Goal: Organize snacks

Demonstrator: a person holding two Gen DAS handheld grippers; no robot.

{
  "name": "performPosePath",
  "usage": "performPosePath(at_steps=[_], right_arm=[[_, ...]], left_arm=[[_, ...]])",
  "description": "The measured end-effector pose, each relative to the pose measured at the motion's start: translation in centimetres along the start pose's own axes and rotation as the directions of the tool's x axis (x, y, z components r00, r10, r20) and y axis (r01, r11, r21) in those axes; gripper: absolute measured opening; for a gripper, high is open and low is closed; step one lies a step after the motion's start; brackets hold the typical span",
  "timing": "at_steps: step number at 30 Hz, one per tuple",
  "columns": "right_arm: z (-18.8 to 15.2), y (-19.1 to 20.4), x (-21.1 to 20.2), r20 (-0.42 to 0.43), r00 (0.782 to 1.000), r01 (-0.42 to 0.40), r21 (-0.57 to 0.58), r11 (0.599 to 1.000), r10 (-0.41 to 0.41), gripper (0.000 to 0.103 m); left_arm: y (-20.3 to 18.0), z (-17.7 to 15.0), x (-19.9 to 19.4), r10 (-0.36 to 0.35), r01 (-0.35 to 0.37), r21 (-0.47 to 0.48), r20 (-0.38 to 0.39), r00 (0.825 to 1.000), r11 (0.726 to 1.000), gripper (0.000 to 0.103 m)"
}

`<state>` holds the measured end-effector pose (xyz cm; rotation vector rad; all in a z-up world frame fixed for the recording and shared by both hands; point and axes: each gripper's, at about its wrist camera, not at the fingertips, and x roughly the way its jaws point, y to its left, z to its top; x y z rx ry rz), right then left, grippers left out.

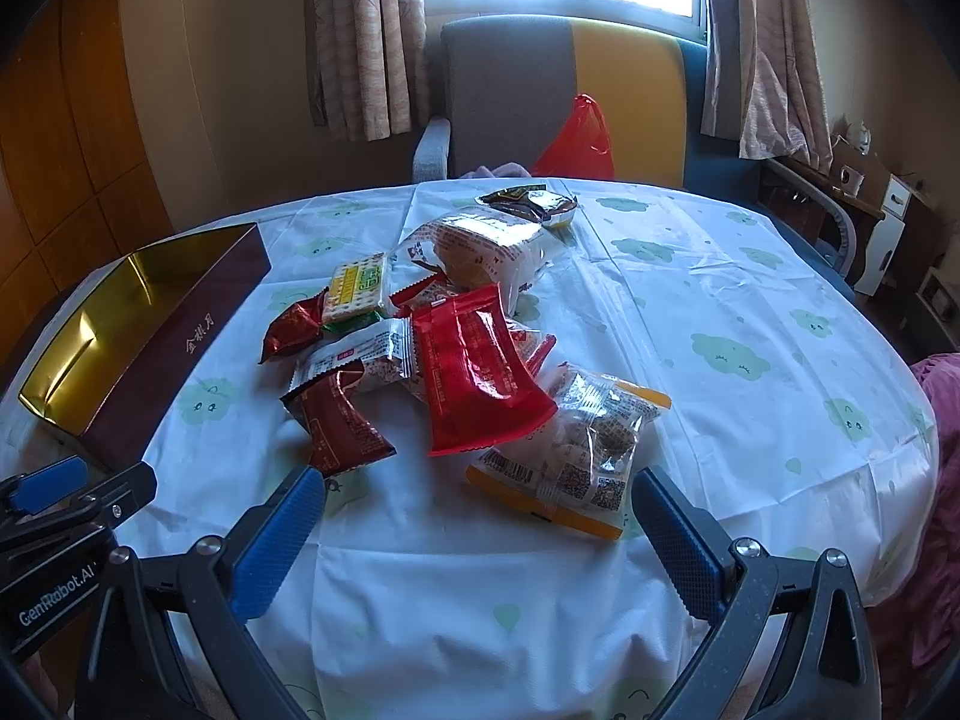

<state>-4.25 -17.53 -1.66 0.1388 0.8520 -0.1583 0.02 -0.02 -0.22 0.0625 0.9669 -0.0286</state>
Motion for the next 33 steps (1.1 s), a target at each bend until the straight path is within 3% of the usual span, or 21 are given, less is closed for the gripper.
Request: performPosePath(at_steps=[20, 33], right_arm=[[0.3, -0.4, -0.1, 0.008, 1.0, 0.011, 0.006, 1.0, -0.011, 0.103], [0.9, -1.6, 0.3, 0.042, 0.999, 0.027, -0.021, 0.999, -0.027, 0.103]], left_arm=[[-0.1, -0.1, 0.6, -0.004, 0.004, -0.003, -0.009, 1.0, 1.0, 0.062], [-0.1, -0.2, 1.0, -0.041, 0.04, -0.011, -0.07, 0.997, 0.999, 0.062]])
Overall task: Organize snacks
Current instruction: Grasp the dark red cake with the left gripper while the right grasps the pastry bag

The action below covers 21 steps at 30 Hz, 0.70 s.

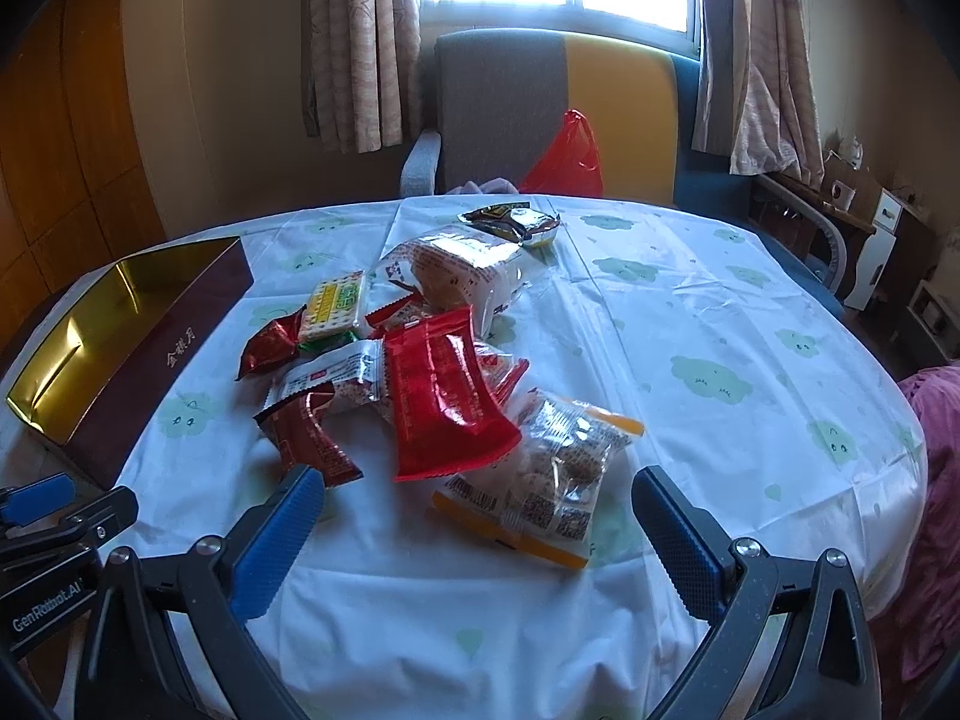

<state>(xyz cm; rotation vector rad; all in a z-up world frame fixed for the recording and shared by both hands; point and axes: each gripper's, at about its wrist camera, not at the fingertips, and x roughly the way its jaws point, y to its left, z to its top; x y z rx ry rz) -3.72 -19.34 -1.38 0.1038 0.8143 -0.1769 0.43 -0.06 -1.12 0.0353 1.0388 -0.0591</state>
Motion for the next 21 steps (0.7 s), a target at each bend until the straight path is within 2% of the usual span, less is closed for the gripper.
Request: performPosePath(at_steps=[2, 5, 6, 8, 10, 12, 14, 16, 17, 19, 21], right_arm=[[0.1, -0.6, 0.5, -0.009, 1.0, -0.01, -0.014, 1.0, 0.01, 0.103], [0.0, -1.6, 1.2, -0.042, 0.999, -0.026, -0.012, 1.0, 0.026, 0.103], [-0.1, -2.0, 1.4, -0.052, 0.998, -0.023, -0.004, 1.0, 0.023, 0.103], [-0.3, -2.9, 1.7, -0.066, 0.998, -0.008, 0.01, 1.0, 0.008, 0.103], [-0.3, -3.6, 1.8, -0.07, 0.997, 0.015, 0.014, 1.0, -0.014, 0.103], [-0.3, -4.2, 1.8, -0.067, 0.998, 0.02, 0.016, 1.0, -0.019, 0.103], [-0.4, -4.8, 1.9, -0.07, 0.997, 0.013, 0.029, 0.999, -0.011, 0.103], [-0.4, -5.3, 2.1, -0.072, 0.997, 0.004, 0.043, 0.999, 0.0, 0.103], [-0.5, -5.5, 2.3, -0.075, 0.997, 0.002, 0.051, 0.999, 0.002, 0.103], [-0.6, -5.7, 2.7, -0.08, 0.997, -0.012, 0.057, 0.998, 0.016, 0.102], [-0.7, -5.8, 3.4, -0.088, 0.996, -0.025, 0.055, 0.998, 0.029, 0.099]], left_arm=[[0.1, 0.1, 0.3, -0.028, 0.028, 0.005, -0.026, 0.999, 1.0, 0.062], [0.4, 0.0, 0.6, -0.143, 0.143, -0.014, -0.027, 0.989, 0.99, 0.062], [0.7, -0.1, 0.5, -0.202, 0.201, -0.031, -0.026, 0.979, 0.979, 0.062], [1.4, -0.5, 0.3, -0.348, 0.348, -0.084, 0.014, 0.937, 0.934, 0.062], [1.9, -0.6, 0.0, -0.421, 0.423, -0.115, 0.047, 0.906, 0.899, 0.062], [2.0, -0.6, -0.4, -0.445, 0.451, -0.133, 0.072, 0.893, 0.883, 0.062], [1.8, -0.5, -0.7, -0.429, 0.432, -0.126, 0.053, 0.902, 0.893, 0.062], [1.5, -0.4, -0.3, -0.386, 0.384, -0.114, -0.003, 0.922, 0.916, 0.062], [1.4, -0.5, 0.1, -0.373, 0.367, -0.11, -0.034, 0.927, 0.924, 0.062], [1.4, -0.6, 0.7, -0.362, 0.353, -0.1, -0.087, 0.928, 0.93, 0.062], [1.1, -0.5, 0.9, -0.353, 0.348, -0.062, -0.094, 0.931, 0.935, 0.062]])
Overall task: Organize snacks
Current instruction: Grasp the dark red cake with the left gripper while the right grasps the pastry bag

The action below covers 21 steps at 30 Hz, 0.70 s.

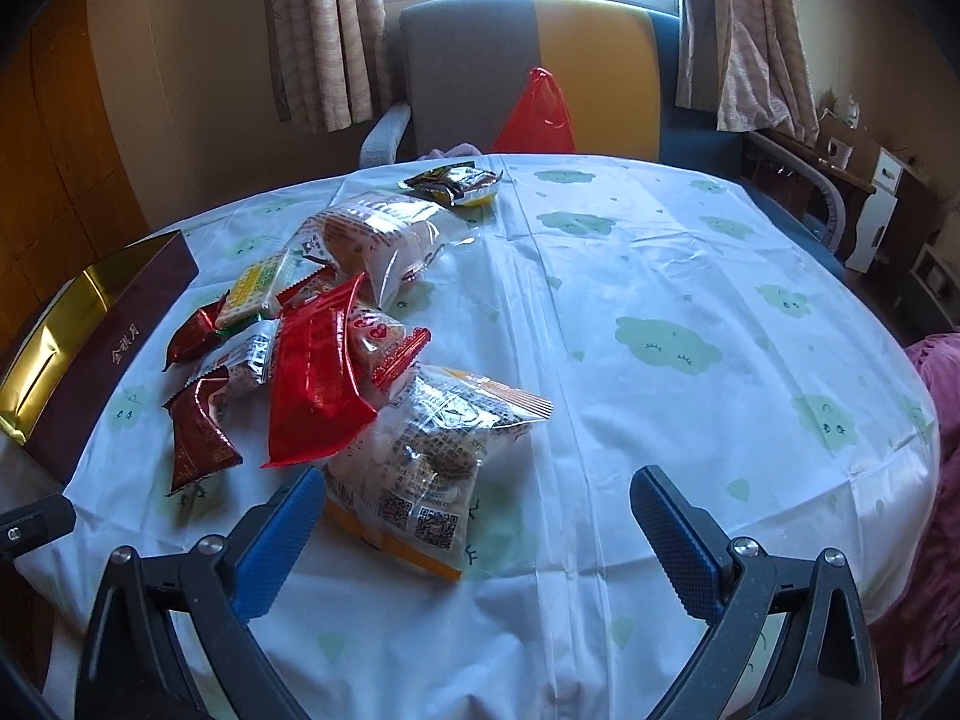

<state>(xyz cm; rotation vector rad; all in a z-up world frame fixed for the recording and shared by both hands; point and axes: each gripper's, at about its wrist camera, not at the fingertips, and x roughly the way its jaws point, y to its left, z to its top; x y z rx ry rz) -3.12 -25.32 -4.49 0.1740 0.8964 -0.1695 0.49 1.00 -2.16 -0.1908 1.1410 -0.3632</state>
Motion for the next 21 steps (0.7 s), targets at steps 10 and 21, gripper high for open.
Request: performPosePath(at_steps=[10, 21], right_arm=[[0.7, 1.4, 3.1, -0.011, 0.999, -0.049, 0.014, 0.999, 0.049, 0.084], [0.7, -0.3, 3.5, 0.017, 0.998, -0.064, -0.006, 0.998, 0.064, 0.054]], left_arm=[[-0.8, 0.4, 0.2, 0.006, -0.009, 0.077, 0.036, 0.999, 0.997, 0.062], [-2.7, 2.6, 1.8, -0.036, 0.032, 0.105, 0.034, 0.999, 0.994, 0.062]])
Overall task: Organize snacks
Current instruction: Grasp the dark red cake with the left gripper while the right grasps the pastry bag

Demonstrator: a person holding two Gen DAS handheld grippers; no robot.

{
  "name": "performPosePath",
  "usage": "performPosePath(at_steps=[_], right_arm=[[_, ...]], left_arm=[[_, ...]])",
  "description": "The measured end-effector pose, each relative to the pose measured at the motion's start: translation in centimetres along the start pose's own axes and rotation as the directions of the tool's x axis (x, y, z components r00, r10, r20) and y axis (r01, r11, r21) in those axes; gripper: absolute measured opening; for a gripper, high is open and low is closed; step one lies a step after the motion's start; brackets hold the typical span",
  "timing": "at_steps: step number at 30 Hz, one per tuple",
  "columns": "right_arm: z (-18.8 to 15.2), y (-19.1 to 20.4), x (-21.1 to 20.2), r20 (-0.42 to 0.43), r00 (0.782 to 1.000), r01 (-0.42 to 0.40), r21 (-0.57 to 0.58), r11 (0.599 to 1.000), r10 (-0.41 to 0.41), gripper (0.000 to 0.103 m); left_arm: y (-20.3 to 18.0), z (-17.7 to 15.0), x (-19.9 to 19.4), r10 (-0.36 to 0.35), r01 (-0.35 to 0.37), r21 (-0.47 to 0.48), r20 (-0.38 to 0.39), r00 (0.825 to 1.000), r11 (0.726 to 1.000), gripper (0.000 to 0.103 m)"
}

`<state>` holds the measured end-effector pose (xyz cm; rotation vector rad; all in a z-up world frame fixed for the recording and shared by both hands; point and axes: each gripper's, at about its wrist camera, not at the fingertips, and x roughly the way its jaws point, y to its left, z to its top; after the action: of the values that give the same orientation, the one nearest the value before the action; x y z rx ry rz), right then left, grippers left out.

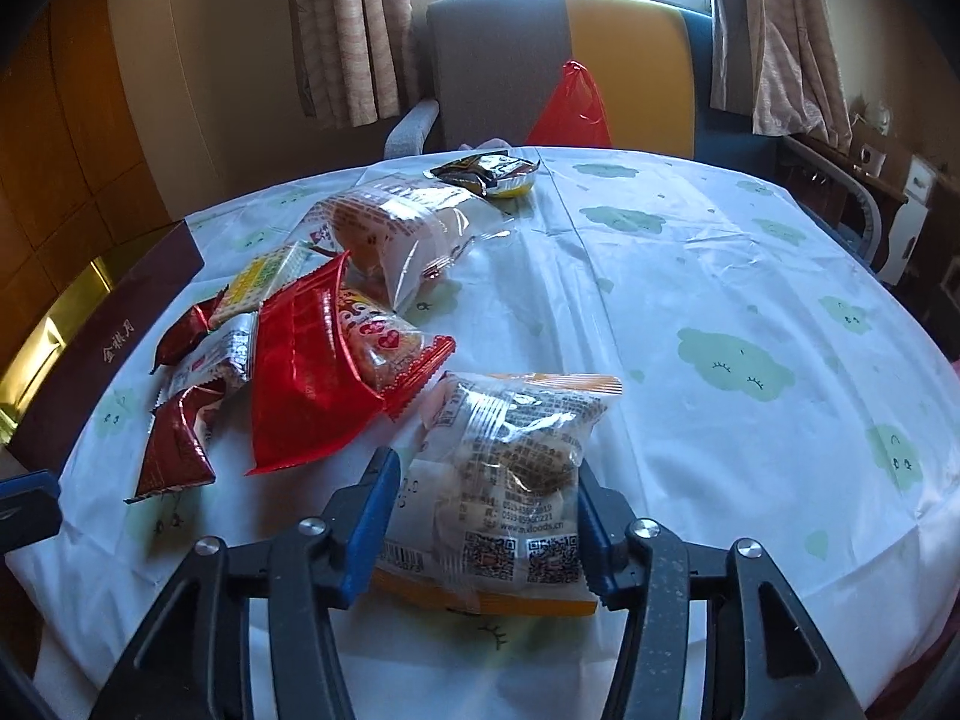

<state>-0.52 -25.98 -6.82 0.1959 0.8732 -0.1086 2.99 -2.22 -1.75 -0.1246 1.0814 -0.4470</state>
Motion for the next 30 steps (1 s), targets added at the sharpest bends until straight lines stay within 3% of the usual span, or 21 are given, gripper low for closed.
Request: performPosePath(at_steps=[6, 13, 16, 20, 22, 30], right_arm=[[-0.1, -1.0, 0.1, 0.009, 1.0, 0.001, 0.03, 1.0, -0.001, 0.054], [-0.6, -0.6, 0.1, 0.031, 0.999, 0.011, 0.014, 1.0, -0.012, 0.057], [-0.7, -0.4, 0.2, 0.039, 0.999, 0.02, -0.003, 1.0, -0.02, 0.059], [-0.8, -0.3, 0.2, 0.045, 0.999, 0.023, -0.009, 1.0, -0.022, 0.06], [-0.8, -0.3, 0.2, 0.048, 0.999, 0.023, -0.01, 1.0, -0.022, 0.06], [-1.0, -0.2, 0.1, 0.062, 0.998, 0.03, -0.017, 0.999, -0.029, 0.061]], left_arm=[[-1.4, 2.0, 1.7, -0.031, 0.031, 0.003, -0.002, 1.0, 1.0, 0.062], [-2.9, 3.6, 3.9, 0.044, -0.046, 0.058, 0.031, 0.999, 0.997, 0.061], [-2.8, 3.6, 5.4, 0.066, -0.066, 0.059, -0.006, 0.998, 0.996, 0.052], [-2.3, 3.0, 6.7, 0.09, -0.089, 0.064, -0.023, 0.996, 0.994, 0.05], [-2.0, 2.6, 7.1, 0.097, -0.095, 0.076, -0.026, 0.995, 0.993, 0.043], [-1.5, 1.4, 6.4, 0.076, -0.081, 0.124, 0.044, 0.996, 0.989, 0.033]])
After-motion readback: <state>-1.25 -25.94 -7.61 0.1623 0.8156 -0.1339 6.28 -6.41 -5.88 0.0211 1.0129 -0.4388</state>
